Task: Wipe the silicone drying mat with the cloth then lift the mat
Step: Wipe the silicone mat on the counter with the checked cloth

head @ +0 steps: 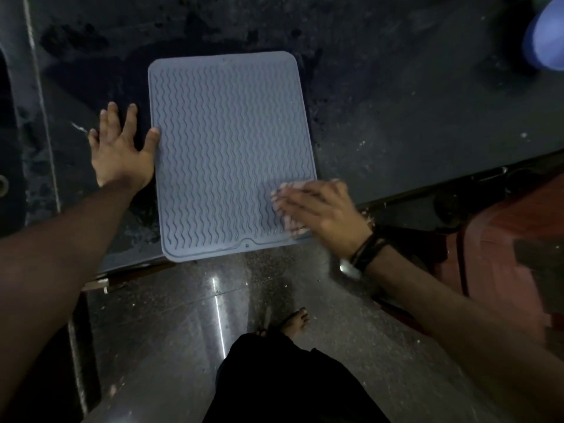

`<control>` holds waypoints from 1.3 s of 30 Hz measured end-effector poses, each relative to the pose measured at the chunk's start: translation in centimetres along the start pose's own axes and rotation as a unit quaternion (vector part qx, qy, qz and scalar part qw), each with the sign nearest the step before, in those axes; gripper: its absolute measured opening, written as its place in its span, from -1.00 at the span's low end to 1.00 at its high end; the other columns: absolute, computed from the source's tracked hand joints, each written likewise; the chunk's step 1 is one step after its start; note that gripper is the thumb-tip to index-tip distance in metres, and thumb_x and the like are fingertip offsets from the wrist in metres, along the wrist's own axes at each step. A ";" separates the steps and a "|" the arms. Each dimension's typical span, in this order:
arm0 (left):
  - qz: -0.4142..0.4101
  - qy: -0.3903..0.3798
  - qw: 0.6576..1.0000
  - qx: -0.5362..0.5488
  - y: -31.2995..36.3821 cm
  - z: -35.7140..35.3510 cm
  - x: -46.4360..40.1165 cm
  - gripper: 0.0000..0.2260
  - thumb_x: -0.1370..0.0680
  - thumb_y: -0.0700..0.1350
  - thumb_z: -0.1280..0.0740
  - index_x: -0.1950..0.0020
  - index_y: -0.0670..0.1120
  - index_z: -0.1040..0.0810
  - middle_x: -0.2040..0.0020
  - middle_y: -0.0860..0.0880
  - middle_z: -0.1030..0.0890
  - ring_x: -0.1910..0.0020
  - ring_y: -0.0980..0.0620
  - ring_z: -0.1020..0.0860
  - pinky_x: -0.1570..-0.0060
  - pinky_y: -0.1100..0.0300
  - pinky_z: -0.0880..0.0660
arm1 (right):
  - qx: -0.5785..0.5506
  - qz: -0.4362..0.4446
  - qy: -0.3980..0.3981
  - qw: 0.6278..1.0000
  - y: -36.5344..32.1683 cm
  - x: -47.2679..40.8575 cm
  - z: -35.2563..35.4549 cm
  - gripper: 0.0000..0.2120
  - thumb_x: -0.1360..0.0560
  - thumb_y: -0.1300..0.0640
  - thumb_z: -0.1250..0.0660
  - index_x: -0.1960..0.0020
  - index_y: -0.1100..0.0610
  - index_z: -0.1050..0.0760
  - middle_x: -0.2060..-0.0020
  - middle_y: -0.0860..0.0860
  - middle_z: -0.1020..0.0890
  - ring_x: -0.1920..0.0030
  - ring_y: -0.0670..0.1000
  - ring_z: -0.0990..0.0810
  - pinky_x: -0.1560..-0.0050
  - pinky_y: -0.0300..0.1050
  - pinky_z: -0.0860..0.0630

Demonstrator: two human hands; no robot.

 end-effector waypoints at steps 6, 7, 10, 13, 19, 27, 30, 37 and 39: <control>-0.002 0.008 1.000 -0.001 -0.2 0.0 -0.5 -0.32 -0.64 0.40 0.08 -0.69 0.10 -0.02 -0.70 -0.05 0.05 -0.67 -0.02 0.10 -0.61 -0.08 0.15 | -0.010 0.035 -0.074 0.997 -0.4 1.9 -2.5 -0.64 -0.52 0.22 -0.20 -0.27 0.05 -0.54 -0.25 -0.03 -0.56 -0.24 0.12 -0.47 -0.25 0.09 -0.27; -0.003 0.007 1.000 -0.002 -0.2 -0.1 -0.5 -0.32 -0.65 0.39 0.08 -0.69 0.10 -0.02 -0.70 -0.05 0.05 -0.67 -0.02 0.10 -0.61 -0.07 0.15 | -0.005 0.025 -0.083 0.996 0.5 2.8 -2.3 -0.63 -0.50 0.23 -0.25 -0.28 0.04 -0.53 -0.26 -0.04 -0.56 -0.24 0.12 -0.46 -0.23 0.08 -0.27; -0.006 0.006 1.000 0.000 -0.2 -0.2 -0.3 -0.33 -0.66 0.38 0.07 -0.69 0.08 -0.02 -0.70 -0.06 0.05 -0.67 -0.02 0.11 -0.60 -0.07 0.16 | -0.003 -0.005 -0.107 0.994 2.4 4.5 -1.4 -0.53 -0.41 0.27 -0.41 -0.29 0.02 -0.52 -0.29 -0.06 -0.54 -0.23 0.12 -0.46 -0.19 0.07 -0.28; -0.009 0.007 1.000 0.002 -0.1 -0.1 -0.4 -0.33 -0.66 0.37 0.07 -0.69 0.07 -0.03 -0.70 -0.07 0.04 -0.67 -0.03 0.10 -0.60 -0.07 0.15 | -0.031 -0.071 -0.078 0.994 3.6 2.5 0.0 -0.58 -0.45 0.22 -0.25 -0.28 0.02 -0.53 -0.29 -0.05 -0.53 -0.21 0.09 -0.44 -0.10 0.02 -0.30; -0.003 0.011 1.000 0.003 -0.1 0.1 -0.5 -0.34 -0.66 0.37 0.06 -0.69 0.08 -0.04 -0.70 -0.07 0.03 -0.67 -0.04 0.10 -0.61 -0.08 0.15 | -0.042 -0.205 -0.089 0.974 4.8 -4.3 -2.8 -0.33 -0.21 0.38 -0.43 -0.32 0.17 -0.47 -0.28 0.10 -0.52 -0.14 0.18 -0.46 -0.05 0.07 -0.40; -0.004 0.004 1.000 -0.005 -0.1 -0.1 -0.3 -0.34 -0.66 0.37 0.07 -0.70 0.08 -0.02 -0.70 -0.07 0.05 -0.67 -0.05 0.11 -0.61 -0.10 0.15 | -0.021 -0.186 -0.157 0.970 0.4 2.8 -2.7 -0.49 -0.38 0.25 -0.16 -0.33 0.12 -0.45 -0.32 0.06 -0.48 -0.12 0.16 -0.48 -0.07 0.09 -0.42; -0.003 -0.005 1.000 0.000 0.1 0.1 -0.4 -0.34 -0.66 0.36 0.07 -0.70 0.08 -0.01 -0.70 -0.07 0.06 -0.67 -0.05 0.11 -0.61 -0.10 0.15 | -0.032 -0.186 -0.153 0.970 -0.7 4.2 -1.6 -0.46 -0.33 0.28 -0.26 -0.31 0.10 -0.48 -0.30 0.03 -0.50 -0.11 0.13 -0.47 -0.07 0.07 -0.44; -0.005 -0.003 1.000 -0.003 -0.1 0.0 -0.4 -0.33 -0.65 0.38 0.09 -0.70 0.09 0.00 -0.70 -0.06 0.07 -0.67 -0.05 0.12 -0.61 -0.10 0.16 | -0.051 -0.254 -0.104 0.960 0.8 -1.2 -2.0 -0.50 -0.37 0.25 -0.32 -0.31 0.05 -0.48 -0.29 0.01 -0.52 -0.13 0.10 -0.41 -0.07 0.04 -0.35; -0.007 -0.003 1.000 -0.002 0.0 0.0 -0.4 -0.33 -0.65 0.38 0.09 -0.70 0.09 0.01 -0.70 -0.06 0.07 -0.67 -0.05 0.12 -0.60 -0.10 0.17 | -0.034 -0.217 -0.112 0.969 -1.1 -0.8 -3.1 -0.54 -0.39 0.26 -0.32 -0.29 0.07 -0.50 -0.26 0.03 -0.54 -0.14 0.11 -0.40 -0.09 0.04 -0.30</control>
Point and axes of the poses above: each hand's wrist, its own x-axis away from the middle knuckle, its own z-axis out of the back of the hand, y = z × x, the point moved 10 cm from there along -x, towards the middle knuckle
